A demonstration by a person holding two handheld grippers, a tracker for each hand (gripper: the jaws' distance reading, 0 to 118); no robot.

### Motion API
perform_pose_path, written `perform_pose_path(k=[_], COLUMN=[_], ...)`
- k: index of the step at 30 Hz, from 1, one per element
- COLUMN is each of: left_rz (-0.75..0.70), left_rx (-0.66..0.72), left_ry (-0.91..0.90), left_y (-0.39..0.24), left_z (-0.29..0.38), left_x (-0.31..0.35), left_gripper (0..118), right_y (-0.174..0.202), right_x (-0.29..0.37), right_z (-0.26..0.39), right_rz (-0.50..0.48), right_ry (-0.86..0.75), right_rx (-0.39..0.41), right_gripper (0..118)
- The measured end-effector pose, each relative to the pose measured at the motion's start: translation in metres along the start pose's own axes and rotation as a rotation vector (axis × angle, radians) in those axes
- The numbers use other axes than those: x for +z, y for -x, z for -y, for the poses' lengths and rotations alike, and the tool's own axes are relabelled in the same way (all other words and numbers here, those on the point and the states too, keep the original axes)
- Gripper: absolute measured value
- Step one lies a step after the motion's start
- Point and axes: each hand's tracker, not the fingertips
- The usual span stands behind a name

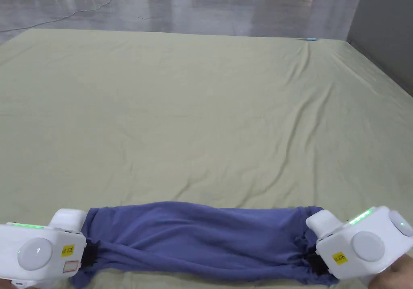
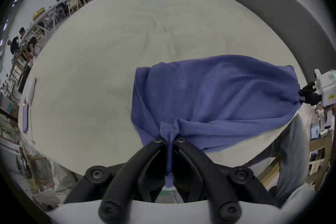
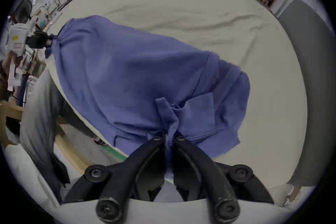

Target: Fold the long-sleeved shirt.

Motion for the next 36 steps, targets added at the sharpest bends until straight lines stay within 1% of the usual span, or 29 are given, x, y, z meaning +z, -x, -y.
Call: perform_pose_path(k=[2, 3, 4, 5, 6, 7, 9, 11, 13, 14, 15, 16, 17, 18, 19, 22, 24, 26, 27, 29, 30, 31, 32, 34, 36], left_rz=[0.003, 0.008, 0.014, 0.016, 0.015, 0.009, 0.029, 0.031, 0.031, 0.044, 0.058, 0.066, 0.068, 0.061, 0.033, 0.05, 0.091, 0.215, 0.292, 0.421, 0.472, 0.514, 0.517, 0.524, 0.594], left_rx=[0.027, 0.046, 0.052, 0.054, 0.051, 0.047, 0.036, 0.034, 0.053, 0.066, 0.077, 0.082, 0.085, 0.088, 0.09, 0.089, 0.11, 0.183, 0.224, 0.331, 0.367, 0.413, 0.473, 0.543, 0.61], left_ry=[-0.02, -0.047, -0.06, -0.058, -0.043, -0.045, -0.137, -0.199, -0.269, -0.303, -0.333, -0.359, -0.378, -0.378, -0.382, -0.375, -0.367, -0.327, -0.304, -0.228, -0.185, -0.155, -0.142, -0.111, -0.108], left_y=[0.002, 0.004, 0.005, 0.006, 0.004, 0.004, 0.005, 0.003, 0.001, -0.005, -0.006, -0.008, -0.01, -0.012, -0.014, -0.017, -0.01, 0.014, 0.024, 0.047, 0.057, 0.069, 0.08, 0.098, 0.113], left_z=[-0.001, -0.001, -0.001, -0.003, -0.003, -0.004, -0.007, -0.017, -0.026, -0.027, -0.03, -0.034, -0.036, -0.037, -0.039, -0.04, -0.04, -0.039, -0.037, -0.03, -0.027, -0.021, -0.016, -0.006, 0.004], left_x=[0.002, 0.004, 0.006, 0.009, 0.015, 0.025, 0.051, 0.077, 0.096, 0.107, 0.111, 0.115, 0.115, 0.113, 0.109, 0.104, 0.099, 0.085, 0.078, 0.053, 0.043, 0.032, 0.022, 0.005, -0.017], left_gripper=[0, 15, 51, 94, 117, 118, 118, 117, 116, 115, 109, 97, 74, 26, 0, 0, 0, 0, 24, 98, 115, 116, 116, 116, 116], right_y=[-0.007, -0.01, -0.01, -0.013, -0.015, -0.018, -0.022, -0.024, -0.022, -0.019, -0.017, -0.013, -0.01, -0.008, -0.004, 0.001, 0.004, 0.004, 0.006, 0.012, 0.014, 0.016, 0.019, 0.025, 0.031], right_x=[0.007, 0.008, 0.012, 0.021, 0.028, 0.042, 0.075, 0.109, 0.133, 0.142, 0.148, 0.153, 0.153, 0.152, 0.149, 0.146, 0.146, 0.145, 0.144, 0.141, 0.138, 0.134, 0.13, 0.128, 0.122], right_z=[0.0, 0.001, 0.003, 0.006, 0.008, 0.008, 0.009, 0.003, -0.008, -0.015, -0.02, -0.025, -0.031, -0.035, -0.036, -0.049, -0.047, -0.05, -0.048, -0.047, -0.046, -0.044, -0.043, -0.045, -0.043], right_rz=[-0.018, -0.025, -0.011, 0.022, 0.024, 0.023, 0.005, 0.019, 0.049, 0.061, 0.075, 0.087, 0.094, 0.111, 0.128, 0.11, 0.106, 0.071, 0.064, 0.036, 0.023, 0.009, -0.007, -0.016, -0.017], right_ry=[-0.018, -0.03, -0.047, -0.073, -0.076, -0.08, -0.161, -0.293, -0.393, -0.439, -0.488, -0.541, -0.588, -0.613, -0.641, -0.584, -0.61, -0.608, -0.614, -0.612, -0.611, -0.606, -0.594, -0.577, -0.57], right_rx=[-0.056, -0.068, -0.053, -0.038, -0.037, -0.044, -0.087, -0.128, -0.171, -0.197, -0.219, -0.228, -0.238, -0.259, -0.286, -0.23, -0.26, -0.277, -0.286, -0.298, -0.304, -0.308, -0.3, -0.294, -0.294], right_gripper=[9, 22, 41, 63, 85, 87, 87, 87, 86, 86, 82, 67, 37, 0, 0, 0, 0, 0, 0, 0, 0, 0, 0, 0, 0])
